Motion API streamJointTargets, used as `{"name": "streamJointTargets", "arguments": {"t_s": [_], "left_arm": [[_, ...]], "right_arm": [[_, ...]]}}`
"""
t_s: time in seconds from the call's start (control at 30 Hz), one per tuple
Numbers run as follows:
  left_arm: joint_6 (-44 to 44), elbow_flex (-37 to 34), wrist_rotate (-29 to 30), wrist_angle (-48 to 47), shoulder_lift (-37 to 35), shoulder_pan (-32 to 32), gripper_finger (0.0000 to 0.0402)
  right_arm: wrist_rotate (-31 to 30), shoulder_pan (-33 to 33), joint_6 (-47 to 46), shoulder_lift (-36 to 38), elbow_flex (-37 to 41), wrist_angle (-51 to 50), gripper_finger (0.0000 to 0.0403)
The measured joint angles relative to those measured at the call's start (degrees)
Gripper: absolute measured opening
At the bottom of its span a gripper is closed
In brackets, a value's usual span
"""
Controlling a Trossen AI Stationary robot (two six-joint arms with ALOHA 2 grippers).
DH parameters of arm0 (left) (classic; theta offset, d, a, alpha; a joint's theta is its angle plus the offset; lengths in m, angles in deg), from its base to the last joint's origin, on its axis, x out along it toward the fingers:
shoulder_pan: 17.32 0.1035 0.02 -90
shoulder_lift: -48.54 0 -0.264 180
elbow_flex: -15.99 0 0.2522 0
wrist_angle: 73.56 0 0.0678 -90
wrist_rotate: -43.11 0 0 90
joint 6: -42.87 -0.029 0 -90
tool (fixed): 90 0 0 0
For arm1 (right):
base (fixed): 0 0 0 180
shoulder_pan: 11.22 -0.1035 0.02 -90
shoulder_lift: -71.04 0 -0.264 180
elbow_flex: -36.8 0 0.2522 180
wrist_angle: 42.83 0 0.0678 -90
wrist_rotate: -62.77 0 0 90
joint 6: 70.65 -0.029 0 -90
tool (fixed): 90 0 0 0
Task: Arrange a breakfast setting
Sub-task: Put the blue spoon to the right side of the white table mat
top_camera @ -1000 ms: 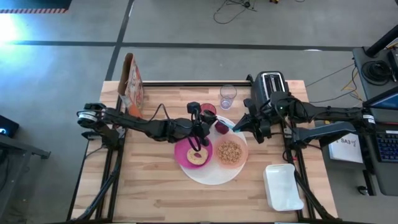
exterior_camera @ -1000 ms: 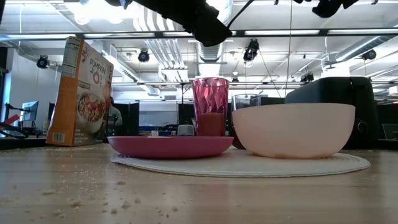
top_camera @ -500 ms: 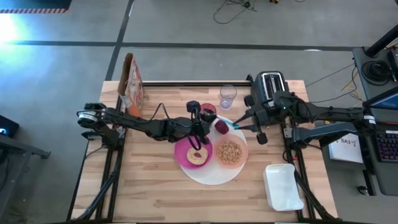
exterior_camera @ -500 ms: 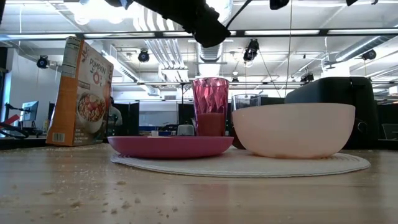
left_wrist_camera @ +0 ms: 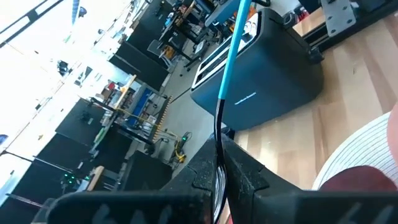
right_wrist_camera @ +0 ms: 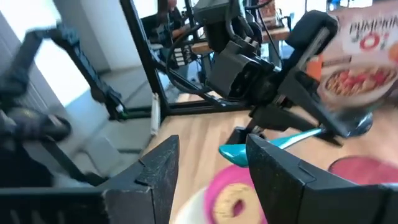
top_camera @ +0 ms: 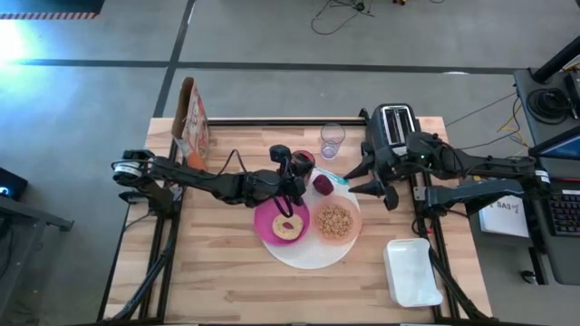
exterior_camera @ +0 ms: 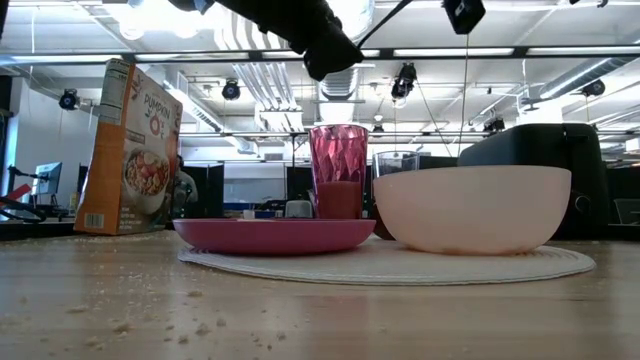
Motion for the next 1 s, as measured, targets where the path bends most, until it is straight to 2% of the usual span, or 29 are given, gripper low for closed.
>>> {"name": "streamJointTargets", "arguments": {"t_s": [0.2, 0.4, 0.6, 0.8, 1.0], "left_arm": [[-2.44, 0.0, 0.61, 0.05, -0.02, 0.11, 0.0], [-4.9, 0.01, 0.55, 0.0, -0.11, 0.18, 0.0], [-7.34, 0.0, 0.33, -0.64, -0.11, 0.22, 0.0], [-11.28, 0.0, -1.33, -4.68, -0.76, 0.03, 0.0], [-16.01, 0.02, -11.47, -9.22, -2.47, 0.11, 0.0]], "right_arm": [[-5.07, 0.0, -16.55, 0.68, 0.0, -1.21, 0.0175], [-10.53, -0.04, -27.55, 0.64, 0.11, -5.68, 0.0176], [-11.61, -0.04, -31.61, 1.22, 0.05, -7.59, 0.0176], [-14.22, 0.04, -31.29, 1.34, -5.51, -20.91, 0.0176], [-20.91, 0.07, -30.21, -0.18, -12.62, -33.1, 0.0176]]}}
